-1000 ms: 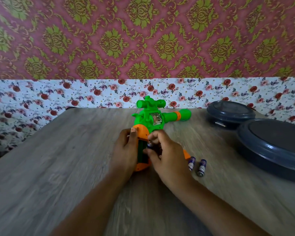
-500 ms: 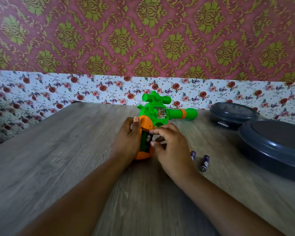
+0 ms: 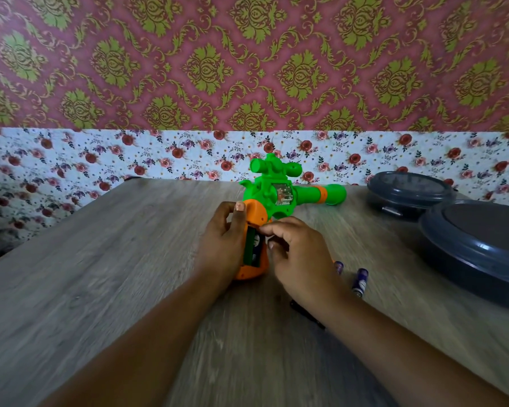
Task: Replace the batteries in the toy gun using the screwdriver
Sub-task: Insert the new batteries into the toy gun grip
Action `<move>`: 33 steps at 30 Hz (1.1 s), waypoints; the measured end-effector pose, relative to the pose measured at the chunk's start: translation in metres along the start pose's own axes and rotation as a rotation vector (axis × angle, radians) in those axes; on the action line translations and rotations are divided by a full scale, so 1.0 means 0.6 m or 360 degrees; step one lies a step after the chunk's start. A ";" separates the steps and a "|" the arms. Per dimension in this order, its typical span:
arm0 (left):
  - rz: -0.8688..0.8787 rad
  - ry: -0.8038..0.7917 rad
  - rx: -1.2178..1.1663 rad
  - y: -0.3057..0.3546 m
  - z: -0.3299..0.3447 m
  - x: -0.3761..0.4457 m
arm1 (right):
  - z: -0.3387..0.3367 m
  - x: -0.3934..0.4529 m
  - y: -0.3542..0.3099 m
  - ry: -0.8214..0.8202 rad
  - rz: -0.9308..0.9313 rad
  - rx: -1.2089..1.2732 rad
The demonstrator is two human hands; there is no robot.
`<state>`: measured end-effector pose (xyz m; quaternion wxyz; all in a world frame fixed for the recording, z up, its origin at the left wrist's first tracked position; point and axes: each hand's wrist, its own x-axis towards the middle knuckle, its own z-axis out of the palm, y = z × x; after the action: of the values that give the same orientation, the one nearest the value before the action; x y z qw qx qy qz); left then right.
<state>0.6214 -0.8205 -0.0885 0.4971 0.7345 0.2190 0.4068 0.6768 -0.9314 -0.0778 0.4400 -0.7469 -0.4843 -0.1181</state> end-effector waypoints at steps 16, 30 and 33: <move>0.0022 0.0004 -0.0038 -0.001 0.001 0.001 | 0.001 0.009 0.003 -0.0027 0.0001 -0.0014; -0.0007 -0.0059 0.0014 0.003 0.004 -0.001 | 0.005 -0.009 -0.001 0.0165 0.0177 0.0076; -0.0005 -0.0071 -0.0024 0.009 0.003 -0.004 | 0.005 -0.009 -0.002 0.0167 0.0150 0.0017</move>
<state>0.6211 -0.8254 -0.0851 0.5080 0.7393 0.2059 0.3911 0.6722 -0.9326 -0.0822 0.4737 -0.7594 -0.4255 -0.1337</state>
